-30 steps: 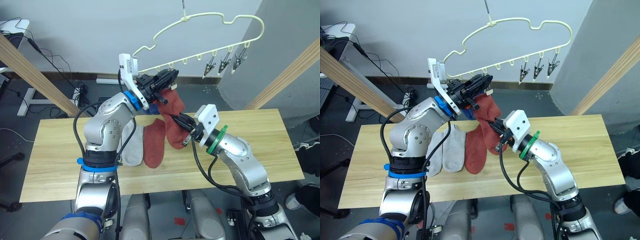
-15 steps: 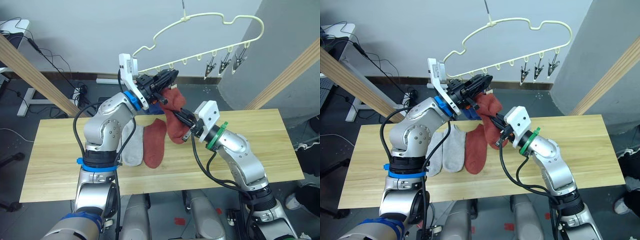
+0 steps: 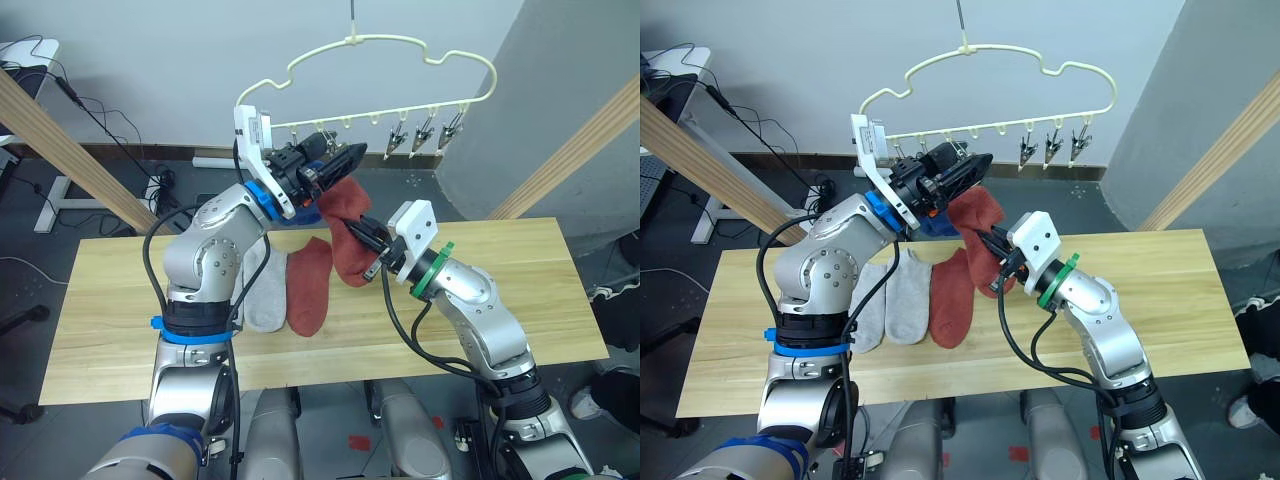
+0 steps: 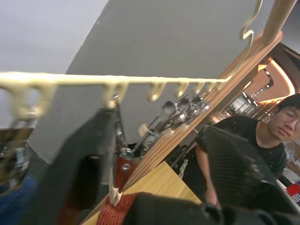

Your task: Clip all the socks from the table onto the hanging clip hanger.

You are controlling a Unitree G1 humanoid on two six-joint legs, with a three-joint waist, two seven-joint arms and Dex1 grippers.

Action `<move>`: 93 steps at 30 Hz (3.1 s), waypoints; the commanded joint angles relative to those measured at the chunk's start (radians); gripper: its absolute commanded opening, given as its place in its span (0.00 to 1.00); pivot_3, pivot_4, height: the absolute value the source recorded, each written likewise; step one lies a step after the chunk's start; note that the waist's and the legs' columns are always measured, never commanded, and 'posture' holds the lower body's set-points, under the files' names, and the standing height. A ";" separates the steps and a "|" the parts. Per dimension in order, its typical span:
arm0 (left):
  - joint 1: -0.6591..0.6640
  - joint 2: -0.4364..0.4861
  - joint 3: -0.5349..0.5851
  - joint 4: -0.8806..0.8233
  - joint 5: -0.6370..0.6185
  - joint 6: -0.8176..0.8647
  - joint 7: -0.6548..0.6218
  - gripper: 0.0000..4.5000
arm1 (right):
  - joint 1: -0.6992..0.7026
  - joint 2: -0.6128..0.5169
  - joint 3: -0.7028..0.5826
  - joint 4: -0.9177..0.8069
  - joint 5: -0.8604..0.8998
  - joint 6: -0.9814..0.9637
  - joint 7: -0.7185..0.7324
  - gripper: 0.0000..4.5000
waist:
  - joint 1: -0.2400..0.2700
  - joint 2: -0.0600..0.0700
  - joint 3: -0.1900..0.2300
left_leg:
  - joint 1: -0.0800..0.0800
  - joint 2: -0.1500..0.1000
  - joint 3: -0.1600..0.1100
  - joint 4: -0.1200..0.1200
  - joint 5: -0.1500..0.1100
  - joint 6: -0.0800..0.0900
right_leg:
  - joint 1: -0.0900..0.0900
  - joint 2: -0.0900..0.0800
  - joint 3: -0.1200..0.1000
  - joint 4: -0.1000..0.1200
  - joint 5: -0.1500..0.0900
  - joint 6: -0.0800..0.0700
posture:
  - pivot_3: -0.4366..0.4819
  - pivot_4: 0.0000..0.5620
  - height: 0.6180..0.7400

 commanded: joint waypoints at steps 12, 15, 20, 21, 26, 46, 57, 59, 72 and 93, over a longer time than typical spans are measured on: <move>0.118 0.179 0.011 -0.144 -0.019 0.029 -0.087 0.88 | 0.003 -0.014 0.012 -0.008 -0.020 -0.013 0.019 0.00 | 0.000 0.000 0.000 | 0.000 0.000 0.000 0.000 0.000 0.000 | 0.000 0.000 0.000 0.000 0.000 0.000 | 0.31 0.61 1.00; 0.129 0.182 0.004 -0.157 -0.015 0.024 -0.087 0.88 | 0.001 -0.014 0.014 -0.002 -0.024 -0.015 0.025 0.00 | 0.002 0.000 0.000 | 0.000 0.000 0.000 0.000 0.000 0.000 | 0.000 0.000 0.000 0.000 0.000 0.000 | 0.32 0.61 1.00; 0.128 0.164 -0.004 -0.160 -0.005 0.017 -0.071 0.88 | 0.002 -0.020 0.018 -0.002 -0.030 -0.009 0.037 0.00 | 0.002 0.000 0.000 | 0.000 0.000 0.000 0.000 0.000 0.000 | 0.000 0.000 -0.001 0.000 0.000 0.000 | 0.32 0.61 1.00; 0.130 0.163 -0.004 -0.162 -0.005 0.017 -0.070 0.88 | 0.007 -0.023 0.018 -0.006 -0.029 -0.005 0.039 0.00 | 0.002 0.000 0.000 | 0.000 0.000 0.000 0.000 0.000 0.000 | 0.000 0.000 -0.001 0.000 0.000 0.000 | 0.31 0.62 1.00; 0.144 0.174 -0.014 -0.171 0.004 0.012 -0.079 0.88 | 0.058 -0.065 0.018 -0.045 -0.027 0.051 0.055 0.00 | 0.002 0.000 0.000 | 0.000 0.000 0.000 0.000 0.000 0.000 | 0.000 0.000 -0.001 0.000 0.000 0.000 | 0.31 0.62 1.00; 0.159 0.152 -0.043 -0.175 0.052 -0.064 -0.073 0.88 | 0.214 -0.159 0.033 -0.073 -0.035 0.413 0.017 0.06 | 0.003 0.000 0.000 | 0.000 0.000 0.000 0.000 0.000 0.000 | 0.000 0.000 0.000 0.000 0.000 0.000 | 0.31 0.62 1.00; 0.208 0.076 -0.088 -0.203 0.180 -0.221 0.001 0.89 | 0.238 -0.212 0.006 -0.183 -0.027 0.397 0.031 0.86 | 0.001 0.000 0.000 | 0.000 0.000 0.000 0.000 0.000 0.000 | 0.000 0.000 0.001 0.000 -0.001 0.001 | 0.31 0.63 1.00; 0.222 0.047 -0.110 -0.207 0.229 -0.288 0.024 0.89 | 0.254 -0.254 -0.027 -0.269 -0.011 0.358 0.062 0.86 | 0.003 0.000 0.000 | 0.000 -0.001 0.001 0.000 0.000 0.000 | 0.000 0.000 0.001 0.000 -0.001 0.001 | 0.31 0.63 1.00; 0.251 -0.096 -0.137 -0.115 0.439 -0.494 0.231 0.80 | 0.213 -0.376 -0.250 -0.522 0.196 0.483 0.108 0.87 | 0.002 -0.001 -0.001 | 0.000 -0.001 -0.001 0.003 0.000 0.000 | 0.001 0.000 0.001 0.000 -0.001 0.002 | 0.28 0.63 1.00; 0.194 -0.172 -0.122 -0.046 0.505 -0.545 0.367 0.35 | 0.114 -0.399 -0.301 -0.545 0.333 0.571 0.056 0.87 | 0.000 -0.001 -0.001 | -0.002 -0.001 -0.002 0.008 0.000 0.001 | 0.002 0.001 0.001 0.000 -0.001 0.003 | 0.27 0.62 1.00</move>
